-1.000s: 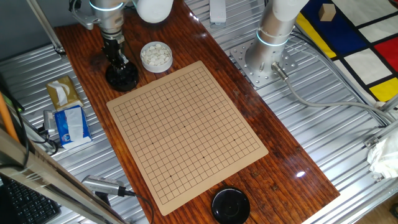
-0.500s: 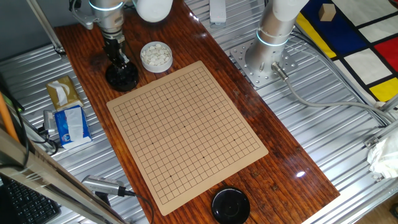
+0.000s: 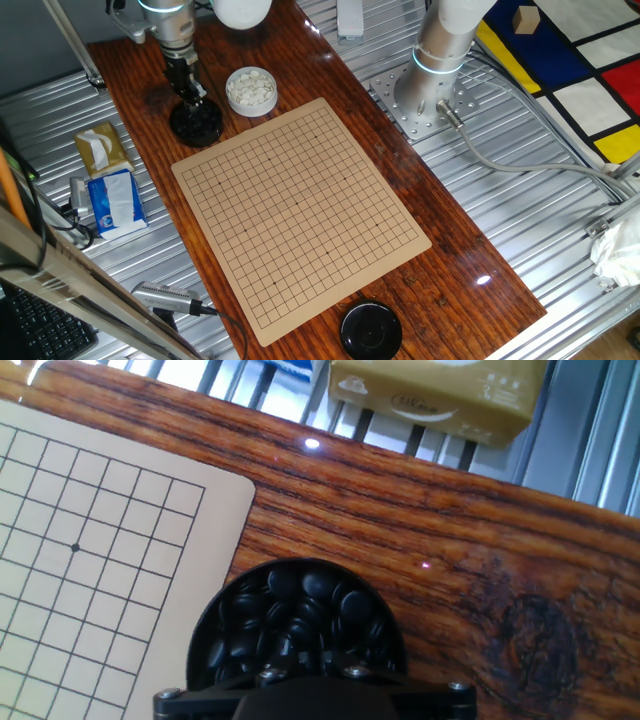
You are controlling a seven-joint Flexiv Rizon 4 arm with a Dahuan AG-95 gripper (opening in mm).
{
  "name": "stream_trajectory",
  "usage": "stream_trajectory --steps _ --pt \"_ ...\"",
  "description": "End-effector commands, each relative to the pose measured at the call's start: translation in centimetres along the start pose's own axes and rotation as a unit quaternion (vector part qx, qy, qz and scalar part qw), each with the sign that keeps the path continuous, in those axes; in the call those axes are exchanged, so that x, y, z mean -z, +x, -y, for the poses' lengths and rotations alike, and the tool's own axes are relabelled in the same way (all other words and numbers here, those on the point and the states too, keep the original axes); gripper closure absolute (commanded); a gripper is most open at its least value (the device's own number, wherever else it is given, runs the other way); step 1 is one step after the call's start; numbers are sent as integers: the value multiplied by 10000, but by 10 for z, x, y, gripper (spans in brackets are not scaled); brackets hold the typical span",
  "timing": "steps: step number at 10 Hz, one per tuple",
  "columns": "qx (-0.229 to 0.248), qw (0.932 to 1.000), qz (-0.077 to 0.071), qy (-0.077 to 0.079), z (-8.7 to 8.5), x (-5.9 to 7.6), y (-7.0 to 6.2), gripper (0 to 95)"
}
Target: Play the first move as black on the 3-4 point in the upper right corner of the Go board
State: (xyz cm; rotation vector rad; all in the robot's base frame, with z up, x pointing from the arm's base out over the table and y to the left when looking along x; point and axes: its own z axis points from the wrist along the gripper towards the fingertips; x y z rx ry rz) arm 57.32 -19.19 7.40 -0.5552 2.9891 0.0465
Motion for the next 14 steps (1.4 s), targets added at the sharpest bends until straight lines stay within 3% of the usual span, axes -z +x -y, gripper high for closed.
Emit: stream_trajectory --steps 1,5,9,14 --pt "-19 10000 -18 27 -1 5 0 950" --pt "-86 9999 -34 57 -4 19 -4 950" --pt "-280 9996 -55 88 -22 28 -18 950" --pt "-574 9983 -51 125 -51 26 -44 950"
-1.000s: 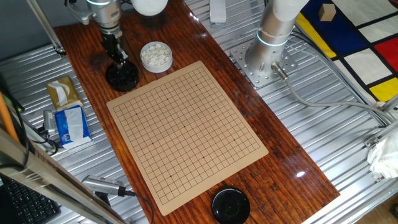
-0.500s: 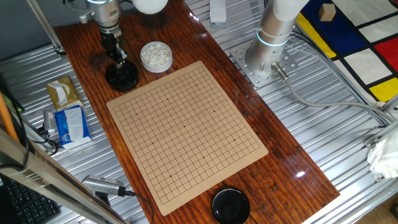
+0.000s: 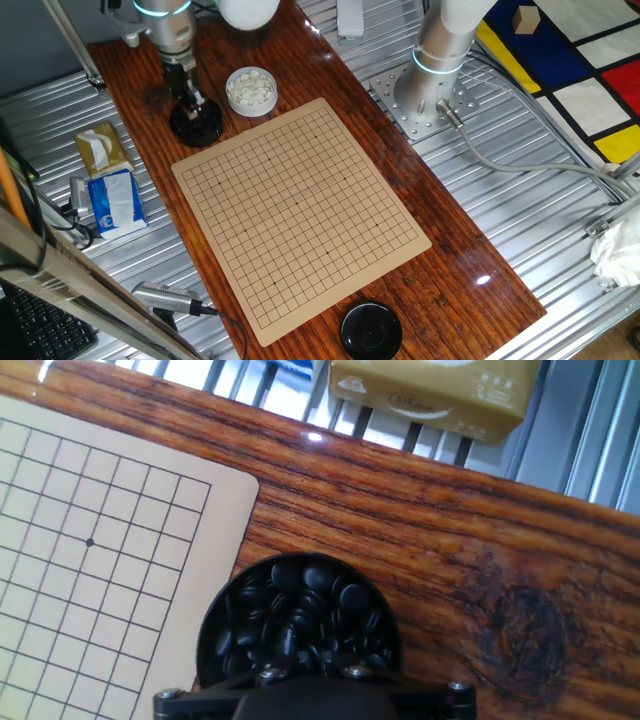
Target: Play the first move as black on the 3-4 point in the upper right corner of the Go board
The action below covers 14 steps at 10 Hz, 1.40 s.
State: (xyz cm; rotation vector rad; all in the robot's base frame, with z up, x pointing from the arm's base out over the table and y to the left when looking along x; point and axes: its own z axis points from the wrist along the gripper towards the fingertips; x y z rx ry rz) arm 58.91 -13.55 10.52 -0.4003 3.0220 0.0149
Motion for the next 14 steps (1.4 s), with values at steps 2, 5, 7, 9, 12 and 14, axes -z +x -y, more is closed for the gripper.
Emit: stream_trajectory --steps 2,5,7,9,12,14 --pt "-148 9999 -9 32 -13 0 -13 950" --pt "-236 9997 19 39 -26 -3 -19 950" --pt "-260 9997 19 20 -33 -4 -20 950" --pt "-292 9996 21 19 -45 -6 -21 950" --pt "-297 9996 23 31 -51 -14 -21 950" --pt "-305 9995 29 28 -52 -17 -21 950"
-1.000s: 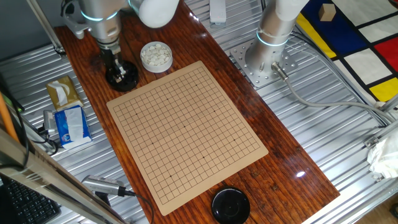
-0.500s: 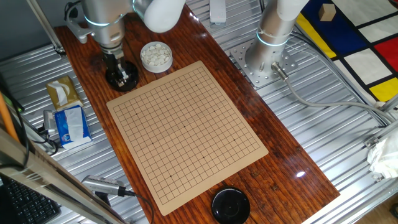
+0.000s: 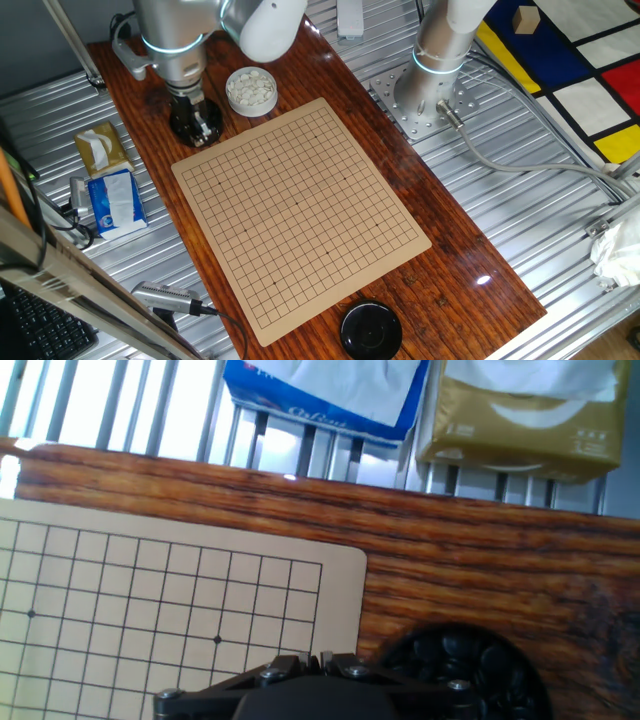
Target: Play the first move as black on the 3-4 point in the upper right corner of the Go board
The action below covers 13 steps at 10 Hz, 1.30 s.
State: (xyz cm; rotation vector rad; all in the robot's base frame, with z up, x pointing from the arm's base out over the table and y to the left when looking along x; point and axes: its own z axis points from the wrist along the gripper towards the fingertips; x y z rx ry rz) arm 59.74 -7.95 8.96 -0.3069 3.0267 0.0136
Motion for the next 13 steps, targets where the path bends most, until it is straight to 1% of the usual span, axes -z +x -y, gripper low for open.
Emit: stream_trajectory --steps 1,2,3,4,5,7,8,10,11,12,13 --pt "-2 10000 9 -6 0 0 0 950" --pt "-6 10000 17 -24 -1 0 -1 950" --pt "-13 10000 9 -13 -3 1 -6 950" --pt "-39 10000 -28 -11 -5 1 -10 950" --pt "-23 10000 -66 4 -9 -1 -18 950" --pt "53 9999 -86 -18 -13 -7 -27 950" --pt "115 9999 -110 -26 -14 -8 -29 950" --pt "282 9994 -194 -69 -14 -9 -29 950" --pt "356 9991 -189 -99 -14 -11 -28 950" --pt "516 9984 -177 -142 -15 -16 -27 950" --pt "505 9983 -158 -229 -15 -20 -26 950"
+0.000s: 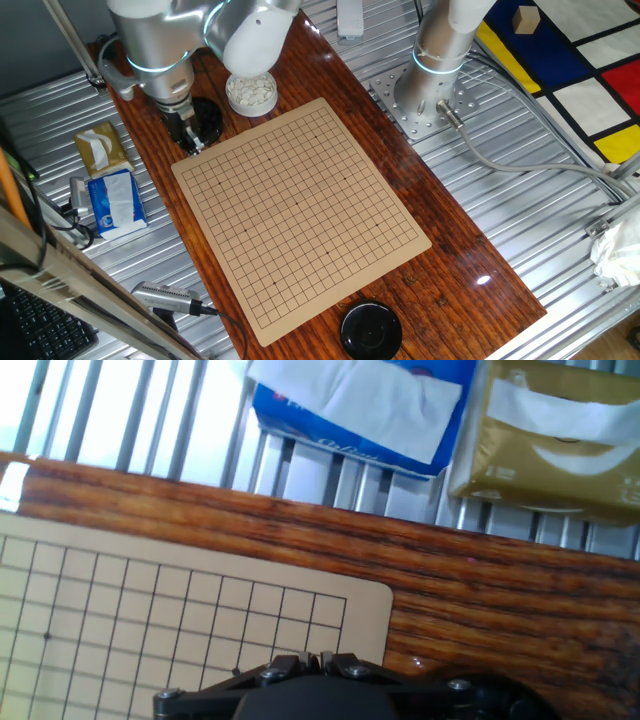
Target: Play the first move as black on the 3-4 point in the upper right corner of the Go board
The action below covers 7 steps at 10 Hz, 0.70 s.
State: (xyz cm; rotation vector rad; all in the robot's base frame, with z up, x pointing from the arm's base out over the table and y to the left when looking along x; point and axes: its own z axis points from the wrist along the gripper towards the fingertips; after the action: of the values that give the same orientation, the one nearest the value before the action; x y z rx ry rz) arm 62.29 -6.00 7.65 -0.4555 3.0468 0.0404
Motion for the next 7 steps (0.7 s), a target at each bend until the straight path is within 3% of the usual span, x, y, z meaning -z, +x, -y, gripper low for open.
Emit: stream_trajectory --steps 1,2,4,7 --pt "-3 9997 68 -222 -2 -9 2 950" --pt "-80 9996 9 -278 -2 -9 2 950" --pt "-103 9997 -64 -233 -1 -10 4 950" --pt "-177 9998 -56 -59 0 -6 5 950"
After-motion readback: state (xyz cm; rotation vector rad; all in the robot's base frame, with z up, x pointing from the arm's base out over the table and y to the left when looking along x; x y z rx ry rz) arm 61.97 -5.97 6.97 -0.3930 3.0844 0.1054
